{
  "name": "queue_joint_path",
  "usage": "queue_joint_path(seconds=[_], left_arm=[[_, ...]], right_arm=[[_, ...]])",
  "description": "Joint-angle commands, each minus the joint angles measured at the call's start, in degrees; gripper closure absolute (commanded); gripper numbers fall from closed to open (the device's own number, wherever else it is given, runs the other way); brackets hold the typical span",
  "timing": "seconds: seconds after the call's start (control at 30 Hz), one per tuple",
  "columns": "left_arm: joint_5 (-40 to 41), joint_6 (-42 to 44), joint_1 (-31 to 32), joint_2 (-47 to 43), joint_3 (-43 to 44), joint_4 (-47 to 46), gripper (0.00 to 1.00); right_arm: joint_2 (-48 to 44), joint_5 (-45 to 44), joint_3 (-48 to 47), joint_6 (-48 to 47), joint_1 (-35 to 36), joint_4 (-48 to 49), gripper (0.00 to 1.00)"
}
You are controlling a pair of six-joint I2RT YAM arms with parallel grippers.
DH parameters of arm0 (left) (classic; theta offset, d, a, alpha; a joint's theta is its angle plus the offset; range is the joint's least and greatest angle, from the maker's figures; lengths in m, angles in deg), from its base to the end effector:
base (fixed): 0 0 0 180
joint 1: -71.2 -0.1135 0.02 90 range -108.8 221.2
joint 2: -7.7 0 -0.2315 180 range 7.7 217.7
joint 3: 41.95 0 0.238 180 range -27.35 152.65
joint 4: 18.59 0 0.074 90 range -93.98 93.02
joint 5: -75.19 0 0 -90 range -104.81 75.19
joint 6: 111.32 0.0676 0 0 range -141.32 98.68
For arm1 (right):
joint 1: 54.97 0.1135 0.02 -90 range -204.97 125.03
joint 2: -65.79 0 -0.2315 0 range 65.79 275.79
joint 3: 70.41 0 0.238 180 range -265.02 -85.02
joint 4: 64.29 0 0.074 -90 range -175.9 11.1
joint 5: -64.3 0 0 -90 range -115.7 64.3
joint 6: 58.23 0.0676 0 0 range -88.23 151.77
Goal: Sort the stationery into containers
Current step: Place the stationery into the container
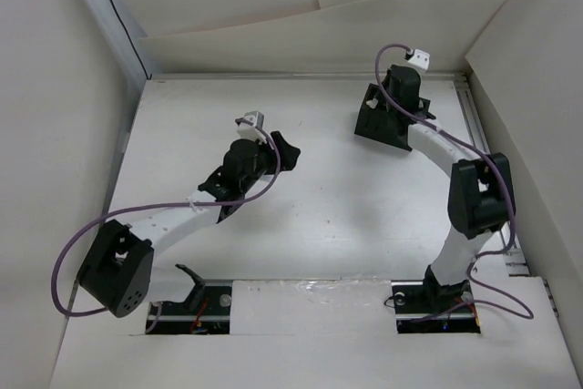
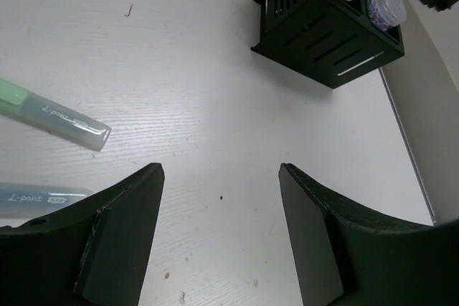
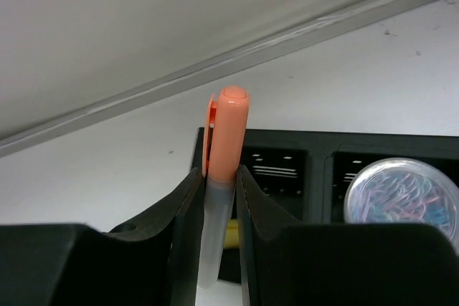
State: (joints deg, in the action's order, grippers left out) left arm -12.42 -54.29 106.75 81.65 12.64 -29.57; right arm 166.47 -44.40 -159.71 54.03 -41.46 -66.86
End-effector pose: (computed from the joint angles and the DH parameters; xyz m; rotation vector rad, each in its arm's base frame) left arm 0.2625 -0.1841 0.2365 0.0081 1.7923 -0.8402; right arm 0.4233 0.0794 0.2608 0.3661 1.7661 0.1493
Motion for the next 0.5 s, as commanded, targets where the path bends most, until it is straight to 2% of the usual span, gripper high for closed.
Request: queue_joint_path(seconds=[0.0,0.3,0.47], left_arm=[[2.0,3.0,0.13,-4.6,0.44,-2.98,0.38],[-0.28,3.0,0.13,-6.19,-0.08,-2.45,0.38],[-0.28,3.0,0.13,-6.72,-0.08,-2.45,0.38]], right_arm=[[2.84,-9.33,-4.58,-4.07,-0.07,1.85,1.0],[3.47,-14.17,-6.43,-4.77,-0.07,1.85,1.0],[4.52,-17.24,-6.43,-8.63,0.54,2.38,1.0]])
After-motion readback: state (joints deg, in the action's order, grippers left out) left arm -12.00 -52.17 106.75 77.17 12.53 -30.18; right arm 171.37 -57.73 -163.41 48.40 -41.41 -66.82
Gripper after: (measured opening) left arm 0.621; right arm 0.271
